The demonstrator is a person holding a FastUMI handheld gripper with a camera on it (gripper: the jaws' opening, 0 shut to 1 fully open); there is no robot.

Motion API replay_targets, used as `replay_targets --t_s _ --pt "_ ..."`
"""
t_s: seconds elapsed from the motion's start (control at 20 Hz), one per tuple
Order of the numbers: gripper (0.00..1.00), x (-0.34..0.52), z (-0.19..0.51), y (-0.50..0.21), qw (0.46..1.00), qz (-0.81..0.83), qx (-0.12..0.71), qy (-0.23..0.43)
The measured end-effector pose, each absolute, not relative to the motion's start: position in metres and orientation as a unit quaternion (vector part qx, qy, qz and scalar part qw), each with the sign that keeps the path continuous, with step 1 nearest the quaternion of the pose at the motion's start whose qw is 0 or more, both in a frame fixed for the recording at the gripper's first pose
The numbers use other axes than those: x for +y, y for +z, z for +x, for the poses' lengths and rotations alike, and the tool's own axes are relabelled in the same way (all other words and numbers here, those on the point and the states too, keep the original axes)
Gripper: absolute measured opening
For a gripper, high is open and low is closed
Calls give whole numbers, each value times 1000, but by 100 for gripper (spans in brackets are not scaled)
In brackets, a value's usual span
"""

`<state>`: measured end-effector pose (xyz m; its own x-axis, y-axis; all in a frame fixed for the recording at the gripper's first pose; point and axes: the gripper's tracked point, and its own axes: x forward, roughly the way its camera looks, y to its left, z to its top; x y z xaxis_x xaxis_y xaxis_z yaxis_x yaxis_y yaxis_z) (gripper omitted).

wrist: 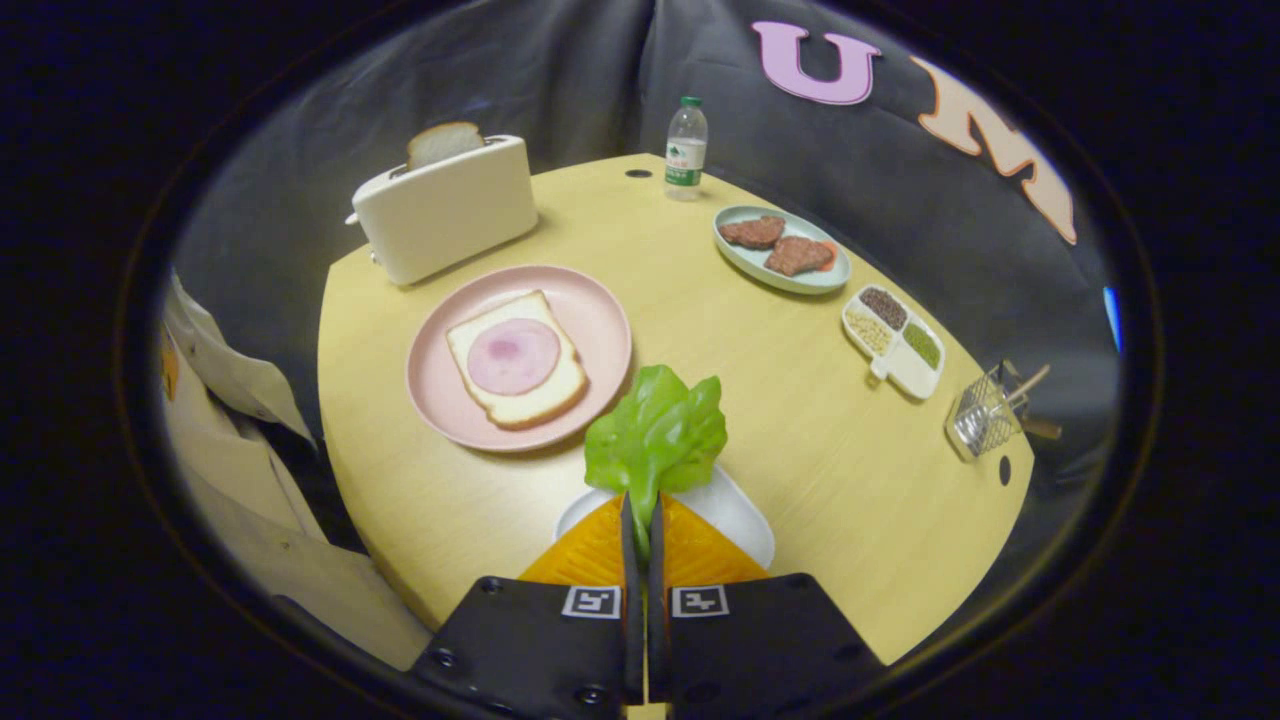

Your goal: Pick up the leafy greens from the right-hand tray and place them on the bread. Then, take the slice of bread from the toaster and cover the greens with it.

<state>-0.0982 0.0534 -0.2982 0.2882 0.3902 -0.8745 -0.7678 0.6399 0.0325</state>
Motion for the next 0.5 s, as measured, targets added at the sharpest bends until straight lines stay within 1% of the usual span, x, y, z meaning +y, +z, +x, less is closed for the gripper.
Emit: replay_targets --t_s 0.5 --pt "5 120 -100 -277 760 -220 440 425"
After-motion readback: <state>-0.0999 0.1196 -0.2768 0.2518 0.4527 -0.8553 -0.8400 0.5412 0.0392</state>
